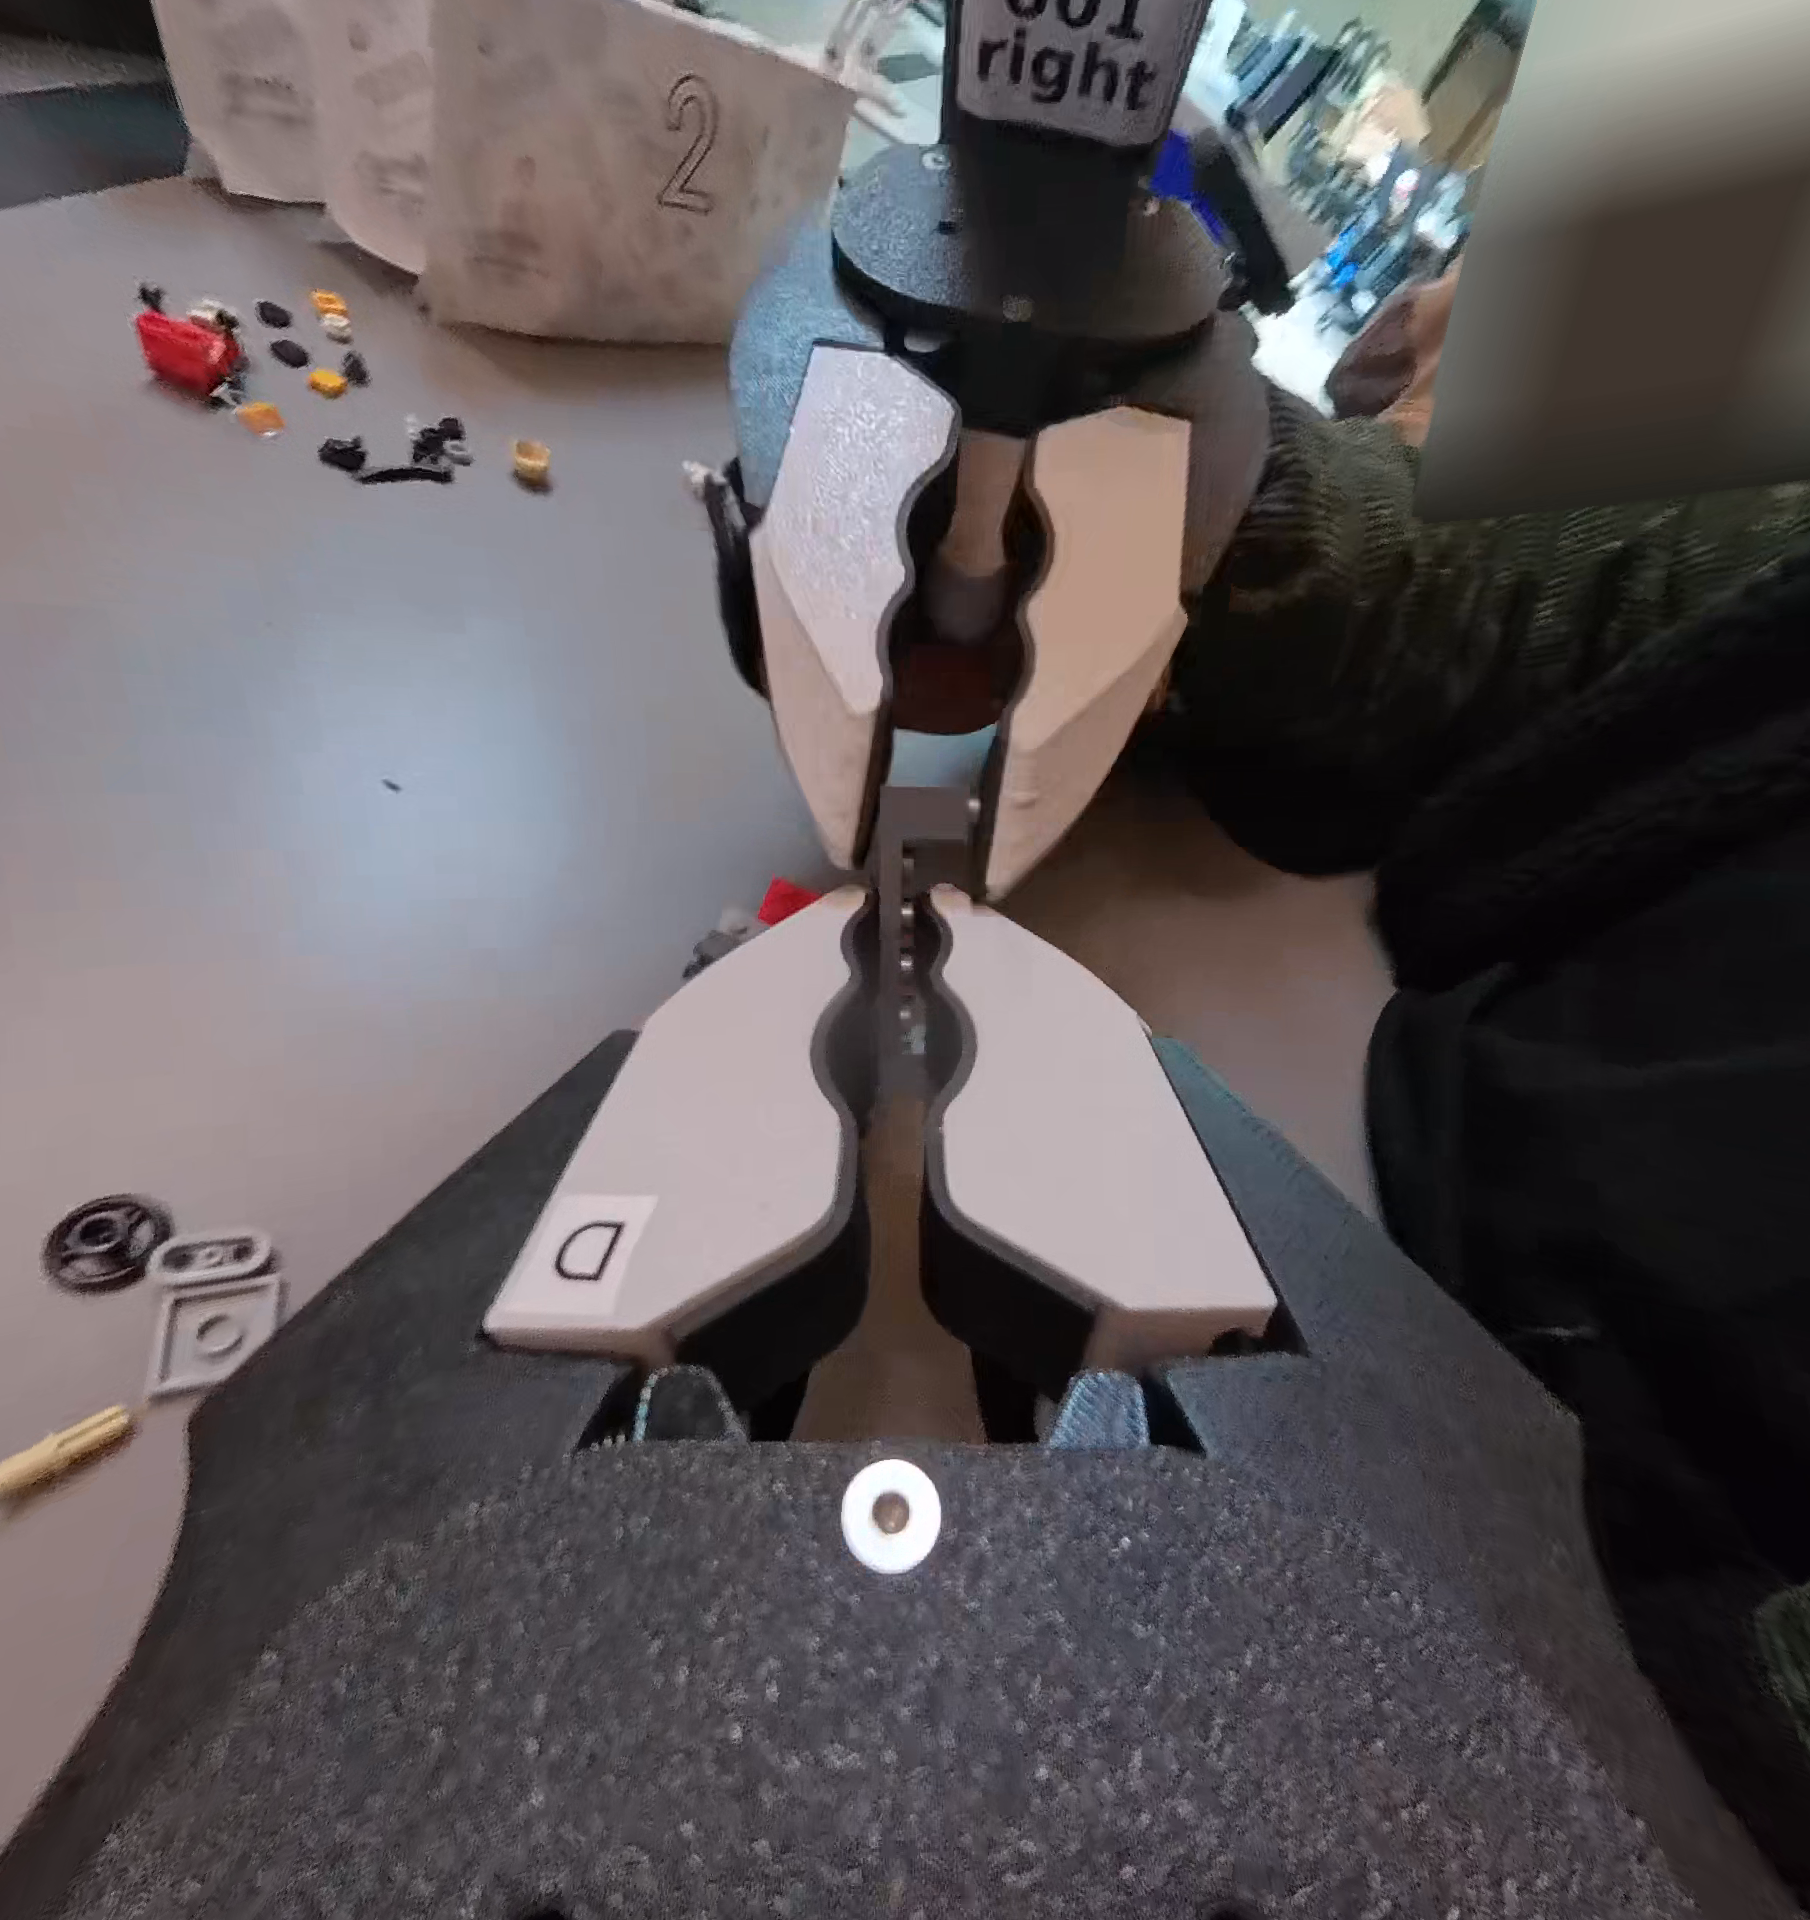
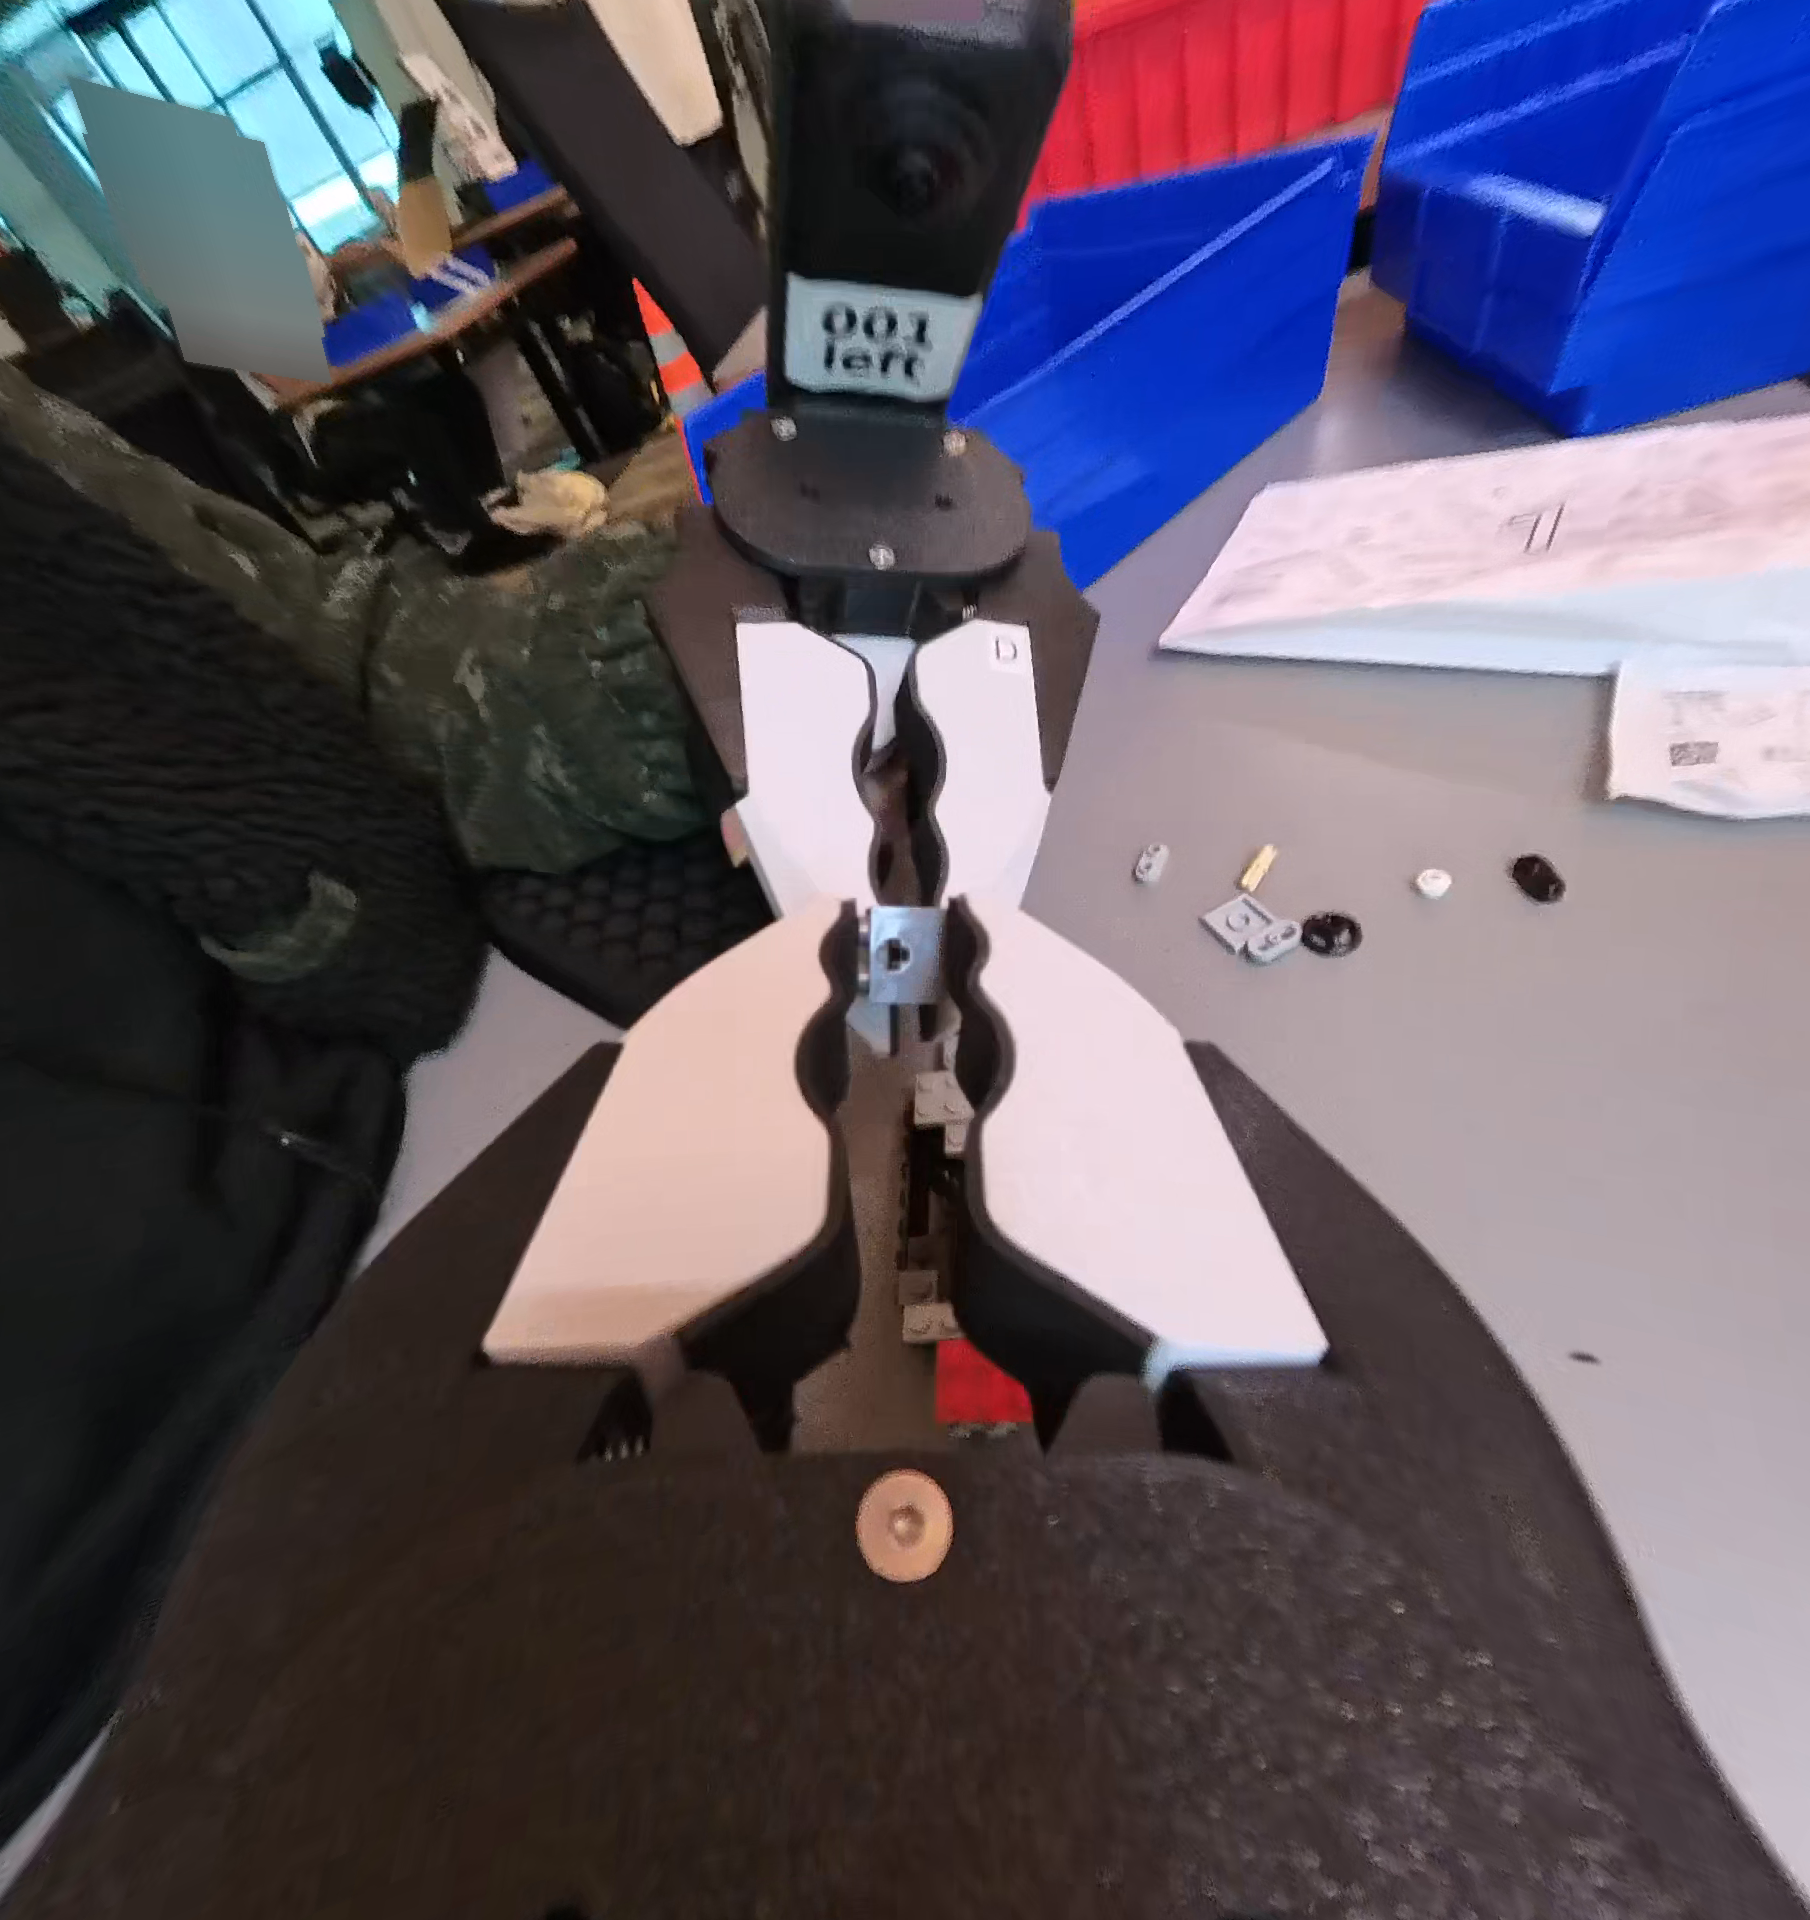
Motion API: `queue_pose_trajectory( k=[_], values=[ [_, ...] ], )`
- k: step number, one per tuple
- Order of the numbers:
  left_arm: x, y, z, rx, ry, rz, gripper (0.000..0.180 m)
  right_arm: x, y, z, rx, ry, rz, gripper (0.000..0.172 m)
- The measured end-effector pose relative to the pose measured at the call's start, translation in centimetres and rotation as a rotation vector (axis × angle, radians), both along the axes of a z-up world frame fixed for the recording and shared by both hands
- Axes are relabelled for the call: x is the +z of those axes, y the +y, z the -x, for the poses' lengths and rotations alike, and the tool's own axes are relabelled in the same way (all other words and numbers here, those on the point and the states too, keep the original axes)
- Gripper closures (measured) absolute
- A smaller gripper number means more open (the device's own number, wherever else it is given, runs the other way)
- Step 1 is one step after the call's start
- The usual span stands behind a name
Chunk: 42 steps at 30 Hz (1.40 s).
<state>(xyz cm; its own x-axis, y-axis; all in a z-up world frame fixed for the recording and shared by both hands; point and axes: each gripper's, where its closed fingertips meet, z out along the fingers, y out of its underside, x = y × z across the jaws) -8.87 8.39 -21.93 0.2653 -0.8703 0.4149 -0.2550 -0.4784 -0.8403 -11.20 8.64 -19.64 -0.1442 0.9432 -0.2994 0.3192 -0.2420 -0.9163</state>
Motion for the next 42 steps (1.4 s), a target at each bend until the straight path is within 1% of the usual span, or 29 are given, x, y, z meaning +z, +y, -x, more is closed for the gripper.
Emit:
queue_pose_trajectory(
  k=[1,2,3,5,6,8,10,11,15,23,24,25,26,27,28,29,32,34,35,37,41,42],
  values=[
    [-0.1,0.1,0.1,0.007,0.014,-0.02,0.175,-0.2,0.0,0.0,-0.005,-0.016,-0.007,0.156],
    [0.3,0.3,0.2,0.014,-0.014,-0.03,0.173,0.0,0.2,-0.1,-0.016,-0.006,-0.012,0.156],
    [1.0,0.4,0.4,0.02,-0.052,-0.027,0.166,0.7,0.6,-0.3,-0.038,0.024,-0.01,0.156],
    [1.7,1.1,1.1,0.054,-0.074,-0.051,0.15,2.1,1.9,-1.1,-0.085,0.092,0.011,0.156],
    [1.9,1.2,1.3,0.057,-0.078,-0.068,0.15,2.5,2.4,-1.5,-0.101,0.105,0.015,0.156],
    [2.1,1.2,1.2,0.057,-0.085,-0.069,0.153,2.8,2.9,-2.1,-0.115,0.121,0.015,0.156],
    [1.7,1.2,1.1,0.058,-0.067,-0.072,0.162,2.6,2.8,-2.1,-0.111,0.115,0.017,0.156],
    [1.7,1.1,1.0,0.053,-0.065,-0.078,0.176,2.5,2.8,-2.1,-0.108,0.111,0.015,0.156],
    [2.0,0.7,1.3,0.042,-0.034,-0.094,0.176,2.5,2.6,-2.2,-0.092,0.111,0.018,0.156],
    [2.3,0.1,2.1,0.003,-0.018,-0.059,0.176,2.8,1.8,-2.2,-0.038,0.082,-0.035,0.156],
    [1.0,0.4,2.9,0.018,0.07,-0.06,0.176,4.1,2.7,-2.9,-0.078,0.145,-0.022,0.156],
    [0.1,1.2,4.0,0.065,0.115,-0.08,0.177,6.2,4.1,-4.5,-0.115,0.236,0.012,0.156],
    [0.1,1.7,4.8,0.104,0.082,-0.04,0.177,7.8,5.1,-6.5,-0.139,0.272,-0.007,0.156],
    [0.1,2.6,5.5,0.156,0.09,-0.043,0.176,8.1,5.5,-7.8,-0.166,0.237,-0.087,0.156],
    [-0.2,3.4,6.2,0.202,0.136,-0.069,0.176,8.3,5.3,-8.5,-0.18,0.212,-0.133,0.156],
    [-0.9,4.0,6.6,0.228,0.202,-0.073,0.176,8.4,5.1,-8.9,-0.195,0.205,-0.14,0.156],
    [-4.2,5.8,9.3,0.363,0.468,-0.089,0.176,6.9,5.1,-9.9,-0.235,0.174,-0.119,0.156],
    [-5.5,5.7,10.2,0.387,0.535,-0.044,0.176,5.8,4.9,-10.2,-0.232,0.155,-0.089,0.156],
    [-6.1,5.7,10.6,0.399,0.564,-0.022,0.168,5.4,4.7,-10.3,-0.228,0.149,-0.075,0.156],
    [-6.7,6.1,11.4,0.431,0.624,-0.03,0.154,4.8,4.3,-10.3,-0.225,0.13,-0.063,0.156],
    [-5.9,6.4,10.5,0.435,0.589,-0.089,0.122,4.4,4.0,-10.7,-0.258,0.131,-0.04,0.156],
    [-5.8,6.5,10.4,0.436,0.595,-0.108,0.116,4.3,3.9,-10.8,-0.27,0.131,-0.035,0.156]
  ],
)
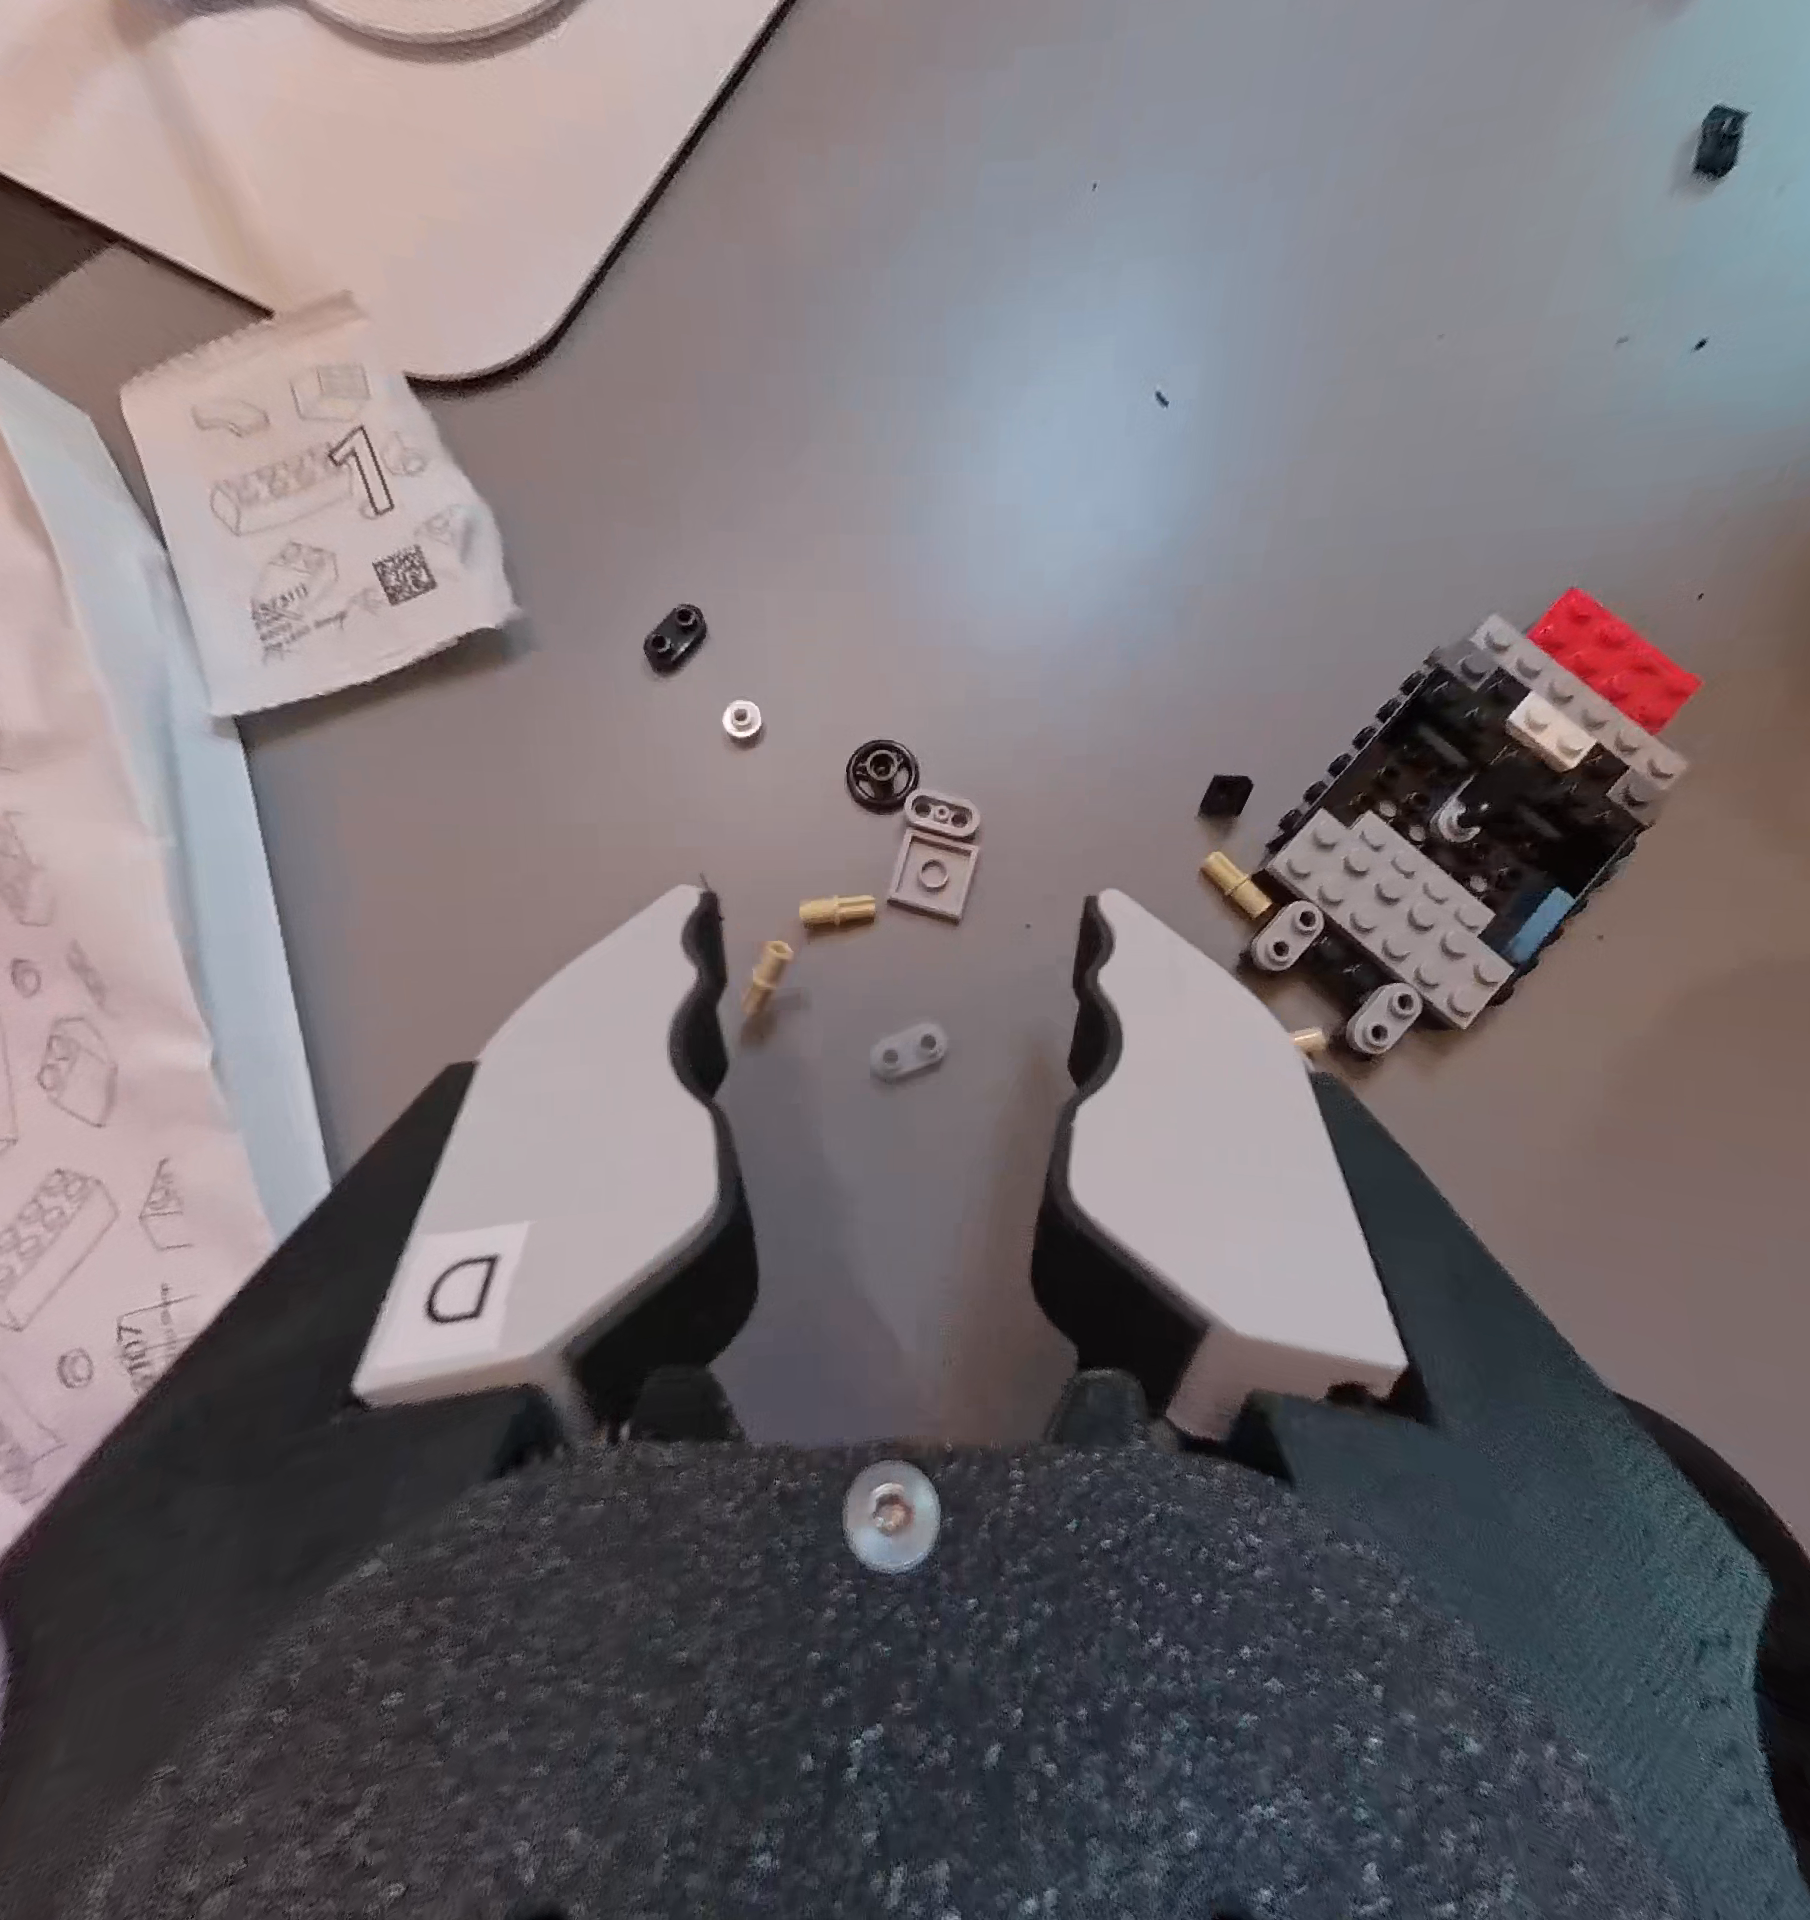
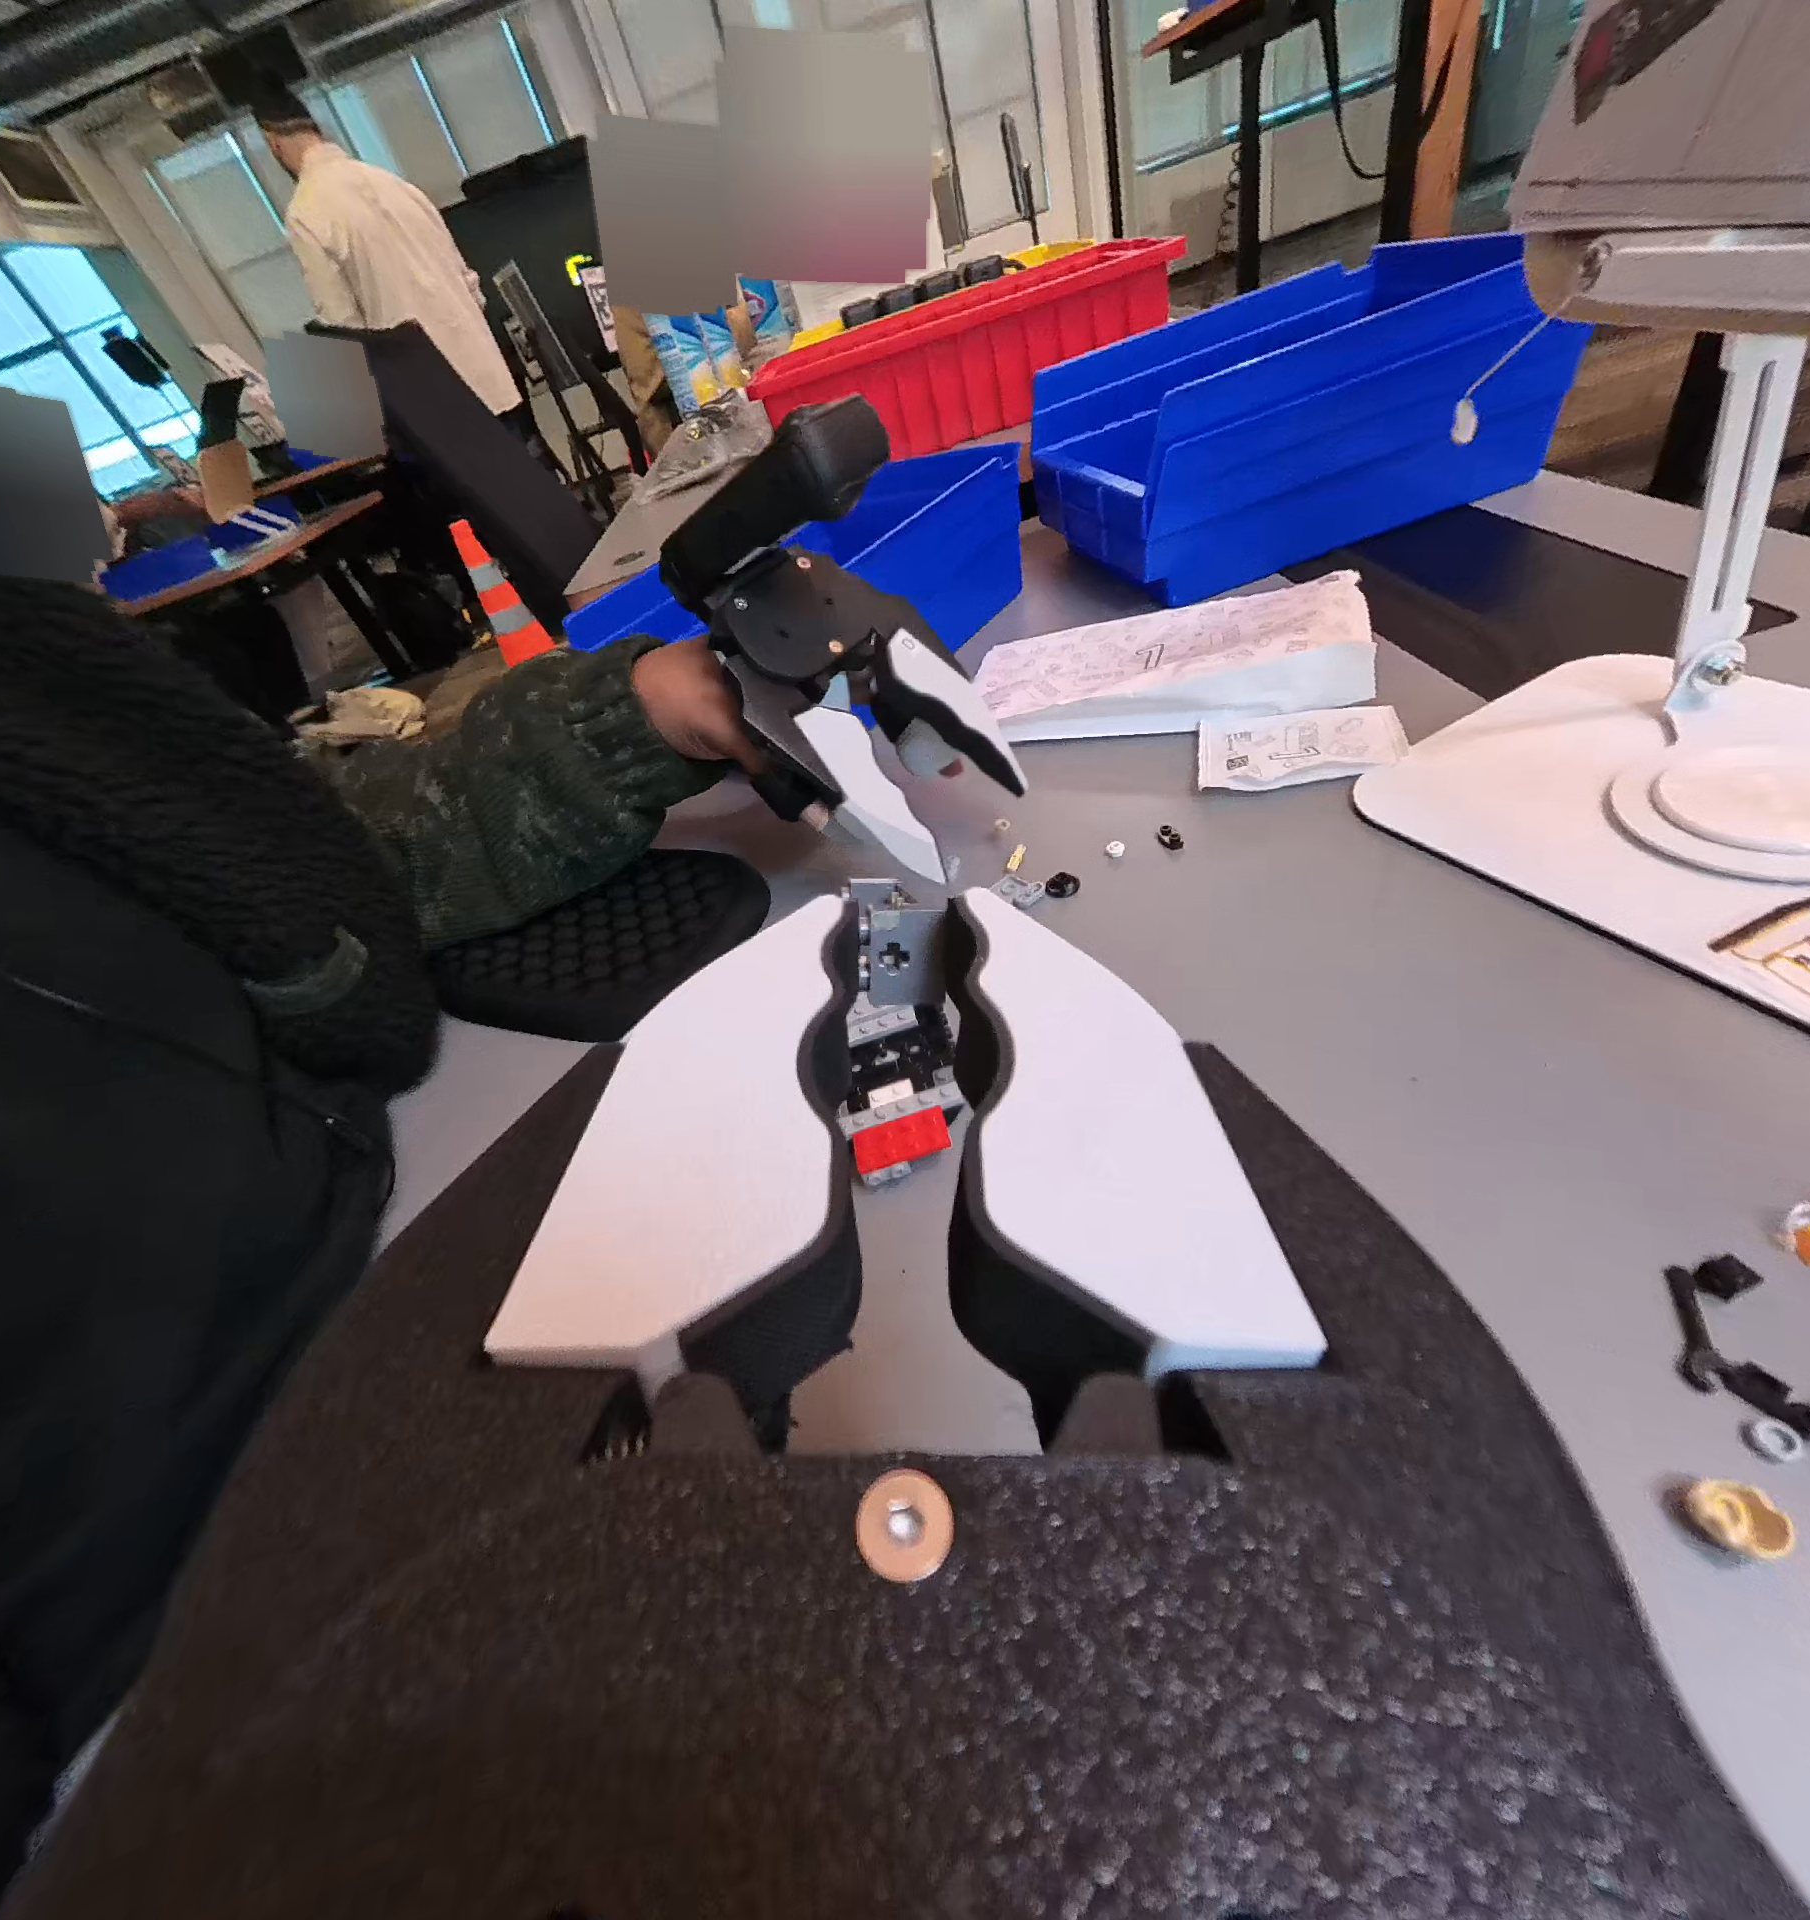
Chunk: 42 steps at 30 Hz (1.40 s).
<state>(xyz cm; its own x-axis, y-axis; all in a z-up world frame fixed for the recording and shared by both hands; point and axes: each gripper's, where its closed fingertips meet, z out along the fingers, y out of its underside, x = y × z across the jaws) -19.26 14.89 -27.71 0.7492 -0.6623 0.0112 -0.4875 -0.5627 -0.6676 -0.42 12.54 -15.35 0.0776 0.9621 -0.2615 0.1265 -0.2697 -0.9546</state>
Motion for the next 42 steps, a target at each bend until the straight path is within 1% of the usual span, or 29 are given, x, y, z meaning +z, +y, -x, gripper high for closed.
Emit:
queue_pose_trajectory(
  k=[2,3,6,9,12,14,16,18,19,24,26,27,28,30,32,33,34,36,38,42],
  values=[
    [0.0,0.1,0.0,-0.009,0.042,-0.025,0.11,-0.2,-0.1,-0.3,-0.025,0.006,0.019,0.156],
    [0.5,0.1,-0.5,-0.034,0.035,-0.061,0.11,-0.3,-0.1,-0.4,-0.036,0.014,0.035,0.156],
    [3.9,-0.6,-4.1,-0.162,-0.096,-0.229,0.115,-0.6,-0.5,-0.3,-0.073,0.042,0.097,0.156],
    [7.2,-2.6,-8.2,-0.318,-0.191,-0.406,0.12,-1.3,-1.1,0.6,-0.087,0.077,0.215,0.156],
    [8.6,-4.9,-11.5,-0.454,-0.172,-0.558,0.124,-1.3,-2.2,2.0,-0.034,0.163,0.365,0.156],
    [9.3,-6.2,-13.0,-0.518,-0.152,-0.643,0.129,-1.1,-2.8,2.7,0.005,0.201,0.439,0.156],
    [9.7,-6.9,-13.9,-0.54,-0.135,-0.693,0.138,-1.1,-3.4,3.3,0.036,0.209,0.474,0.156],
    [9.8,-7.2,-14.0,-0.548,-0.094,-0.735,0.157,-1.2,-3.8,3.6,0.045,0.2,0.474,0.156],
    [10.0,-7.2,-13.9,-0.543,-0.076,-0.765,0.163,-1.3,-3.8,3.6,0.043,0.191,0.466,0.156],
    [11.1,-7.7,-13.4,-0.557,-0.057,-0.792,0.164,-0.9,-4.1,3.7,0.072,0.205,0.459,0.156],
    [13.0,-7.4,-11.6,-0.492,-0.072,-0.795,0.164,-0.3,-4.0,3.4,0.073,0.225,0.375,0.147],
    [14.5,-6.9,-9.9,-0.421,-0.088,-0.817,0.164,-0.4,-3.7,3.1,0.058,0.193,0.312,0.142],
    [16.2,-6.3,-7.7,-0.324,-0.104,-0.835,0.164,-1.0,-3.5,2.8,0.033,0.125,0.22,0.14],
    [18.6,-5.0,-1.7,-0.074,-0.088,-0.797,0.163,-3.1,-2.9,2.3,-0.023,-0.061,0.016,0.139],
    [20.7,-5.0,4.8,0.173,-0.092,-0.786,0.164,-5.5,-2.7,2.2,-0.04,-0.233,-0.126,0.137],
    [20.8,-5.4,7.9,0.283,-0.09,-0.738,0.164,-6.7,-2.8,2.2,-0.034,-0.307,-0.168,0.135],
    [20.2,-5.8,11.1,0.39,-0.059,-0.671,0.164,-7.8,-3.0,2.4,-0.019,-0.373,-0.201,0.133],
    [18.7,-6.8,16.9,0.584,0.033,-0.588,0.164,-10.0,-3.3,2.7,0.012,-0.488,-0.256,0.129],
    [16.7,-7.9,20.1,0.671,0.093,-0.49,0.164,-11.6,-3.6,3.2,0.049,-0.564,-0.282,0.126],
    [14.7,-9.7,23.6,0.781,0.187,-0.413,0.164,-12.9,-3.8,4.5,0.103,-0.622,-0.274,0.121]
  ],
)
